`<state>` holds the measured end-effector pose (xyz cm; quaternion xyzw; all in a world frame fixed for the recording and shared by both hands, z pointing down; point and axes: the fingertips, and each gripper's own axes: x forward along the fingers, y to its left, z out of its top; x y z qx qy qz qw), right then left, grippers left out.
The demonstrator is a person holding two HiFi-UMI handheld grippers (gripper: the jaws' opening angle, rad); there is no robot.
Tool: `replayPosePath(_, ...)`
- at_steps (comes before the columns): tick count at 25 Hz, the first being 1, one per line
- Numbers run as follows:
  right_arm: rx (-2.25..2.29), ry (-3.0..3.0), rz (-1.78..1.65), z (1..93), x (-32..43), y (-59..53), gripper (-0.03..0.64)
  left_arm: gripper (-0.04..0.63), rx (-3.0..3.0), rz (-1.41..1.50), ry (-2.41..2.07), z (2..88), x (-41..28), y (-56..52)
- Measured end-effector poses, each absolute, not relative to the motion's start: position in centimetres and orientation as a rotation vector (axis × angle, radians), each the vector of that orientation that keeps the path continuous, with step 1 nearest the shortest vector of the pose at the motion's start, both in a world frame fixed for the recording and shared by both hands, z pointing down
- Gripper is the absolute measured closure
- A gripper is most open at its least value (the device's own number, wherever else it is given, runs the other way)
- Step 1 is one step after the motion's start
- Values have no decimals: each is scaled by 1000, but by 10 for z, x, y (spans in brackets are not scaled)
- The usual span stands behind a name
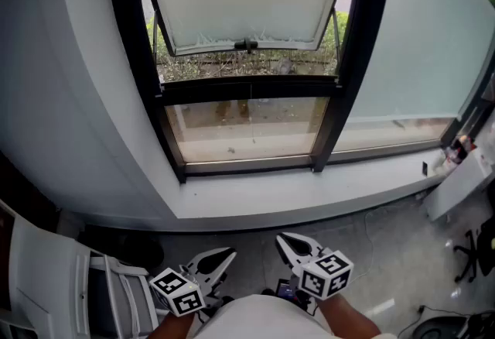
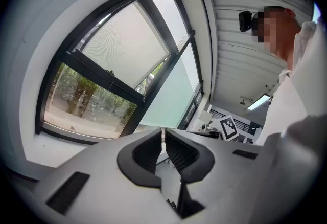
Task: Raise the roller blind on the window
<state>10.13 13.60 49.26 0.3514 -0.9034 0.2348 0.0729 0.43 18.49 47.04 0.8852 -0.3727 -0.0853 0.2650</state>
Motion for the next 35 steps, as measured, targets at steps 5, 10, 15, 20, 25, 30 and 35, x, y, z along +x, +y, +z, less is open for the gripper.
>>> replayPosePath(5,1057,-2708,687,496,98,132,595,551,2412,-216,-1011,471,4,180)
replayPosePath(10,1052,-2704,695,499,94,129,595,549,2410,-183,-1040,474,-1,176)
replayPosePath(15,1061,-2695,725,500,91,129,595,549,2405,-181,-1038,476,-4,176)
replayPosePath(20,1092,-2688,778,500,89,122,591,549,2419,-162,-1052,476,-9,173)
replayPosePath(25,1051,-2692,792,504,76,125,585,549,2411,-162,-1063,476,-19,173)
replayPosePath(30,1039,-2688,825,509,62,129,553,549,2412,-142,-1052,479,-31,179)
replayPosePath(35,1070,-2678,836,513,50,130,537,549,2425,-119,-1033,482,-47,183)
